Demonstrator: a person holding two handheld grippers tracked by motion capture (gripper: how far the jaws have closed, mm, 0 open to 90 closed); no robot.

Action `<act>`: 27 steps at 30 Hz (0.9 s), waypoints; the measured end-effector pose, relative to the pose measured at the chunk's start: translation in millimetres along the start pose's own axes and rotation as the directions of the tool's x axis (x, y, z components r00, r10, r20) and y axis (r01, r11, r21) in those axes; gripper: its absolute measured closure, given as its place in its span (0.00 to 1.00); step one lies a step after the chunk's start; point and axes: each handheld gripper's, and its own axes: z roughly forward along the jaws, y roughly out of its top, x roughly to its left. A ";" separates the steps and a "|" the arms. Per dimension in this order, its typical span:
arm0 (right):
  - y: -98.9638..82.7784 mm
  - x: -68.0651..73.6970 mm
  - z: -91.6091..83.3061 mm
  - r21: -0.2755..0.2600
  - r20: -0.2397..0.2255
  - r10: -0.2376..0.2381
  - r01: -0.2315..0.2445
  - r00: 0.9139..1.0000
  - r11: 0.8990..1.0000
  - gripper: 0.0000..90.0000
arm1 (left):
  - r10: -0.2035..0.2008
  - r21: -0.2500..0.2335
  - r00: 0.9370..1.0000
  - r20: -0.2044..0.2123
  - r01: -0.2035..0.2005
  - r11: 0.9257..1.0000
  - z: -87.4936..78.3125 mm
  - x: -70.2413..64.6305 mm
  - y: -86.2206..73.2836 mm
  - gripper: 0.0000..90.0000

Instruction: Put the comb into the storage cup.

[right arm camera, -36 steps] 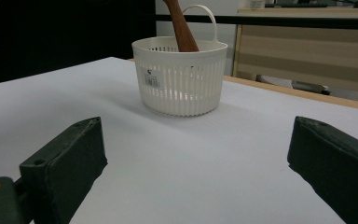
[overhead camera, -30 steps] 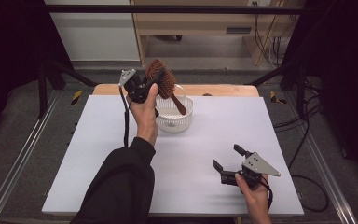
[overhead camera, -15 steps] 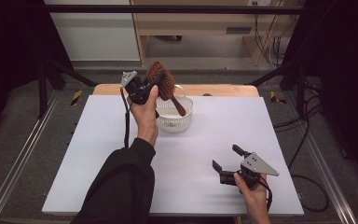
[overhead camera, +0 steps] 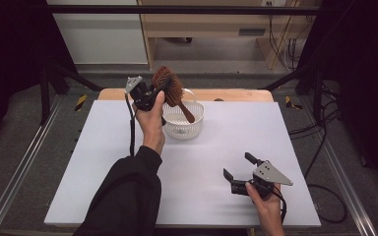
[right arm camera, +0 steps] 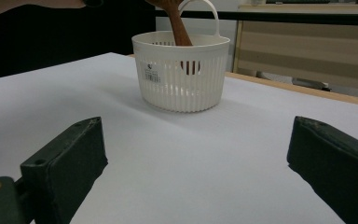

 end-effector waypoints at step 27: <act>0.2 -1.9 -1.2 -0.001 -0.006 0.012 -0.012 1.000 1.000 0.06 | 0.003 0.013 1.000 -0.014 -0.003 1.000 6.0 3.2 -11.5 0.57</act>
